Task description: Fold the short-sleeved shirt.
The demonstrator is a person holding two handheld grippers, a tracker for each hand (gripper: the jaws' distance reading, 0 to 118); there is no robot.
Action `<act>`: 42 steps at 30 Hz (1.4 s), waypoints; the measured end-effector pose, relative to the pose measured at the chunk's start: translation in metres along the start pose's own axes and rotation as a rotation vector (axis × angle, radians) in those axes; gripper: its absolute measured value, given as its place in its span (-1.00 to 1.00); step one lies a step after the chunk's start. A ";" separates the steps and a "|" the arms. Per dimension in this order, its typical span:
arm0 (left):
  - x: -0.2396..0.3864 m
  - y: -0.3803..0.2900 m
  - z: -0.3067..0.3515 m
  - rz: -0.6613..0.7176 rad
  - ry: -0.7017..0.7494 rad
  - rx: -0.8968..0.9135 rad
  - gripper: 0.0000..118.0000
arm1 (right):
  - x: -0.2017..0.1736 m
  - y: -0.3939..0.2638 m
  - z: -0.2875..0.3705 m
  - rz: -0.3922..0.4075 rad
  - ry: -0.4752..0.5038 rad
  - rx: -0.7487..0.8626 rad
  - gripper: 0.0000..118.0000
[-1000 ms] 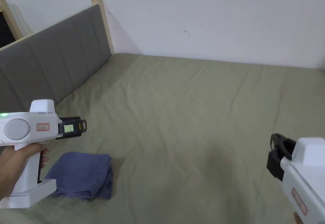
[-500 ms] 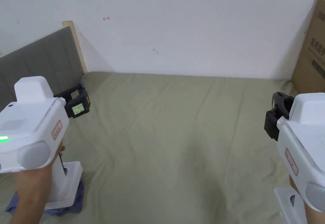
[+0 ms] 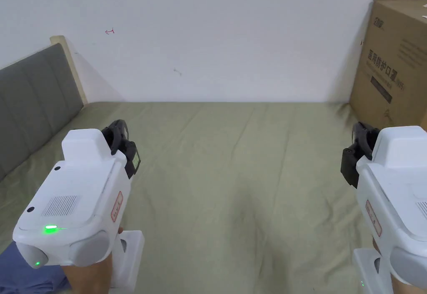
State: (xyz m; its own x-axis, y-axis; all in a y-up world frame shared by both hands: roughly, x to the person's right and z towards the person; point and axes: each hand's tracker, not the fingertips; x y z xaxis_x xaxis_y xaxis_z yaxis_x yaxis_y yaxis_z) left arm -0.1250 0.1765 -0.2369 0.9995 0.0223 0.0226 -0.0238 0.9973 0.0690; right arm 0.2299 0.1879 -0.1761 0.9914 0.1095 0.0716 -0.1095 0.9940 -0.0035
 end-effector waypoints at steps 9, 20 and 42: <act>0.019 -0.008 -0.001 -0.048 -0.038 -0.021 -1.00 | 0.004 -0.004 -0.002 -0.006 -0.014 -0.012 -1.00; 0.026 -0.011 -0.001 -0.059 -0.057 -0.023 -1.00 | 0.006 -0.003 0.002 -0.002 -0.034 -0.007 -1.00; 0.030 -0.014 0.002 -0.072 -0.067 -0.037 -1.00 | 0.007 0.002 0.009 0.001 -0.040 0.006 -1.00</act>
State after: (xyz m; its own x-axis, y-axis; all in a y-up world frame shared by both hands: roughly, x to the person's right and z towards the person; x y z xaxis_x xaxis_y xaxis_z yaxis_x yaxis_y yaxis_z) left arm -0.0948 0.1628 -0.2349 0.9949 -0.0533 0.0852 0.0504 0.9981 0.0356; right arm 0.2363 0.1907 -0.1664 0.9877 0.1102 0.1113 -0.1112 0.9938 0.0025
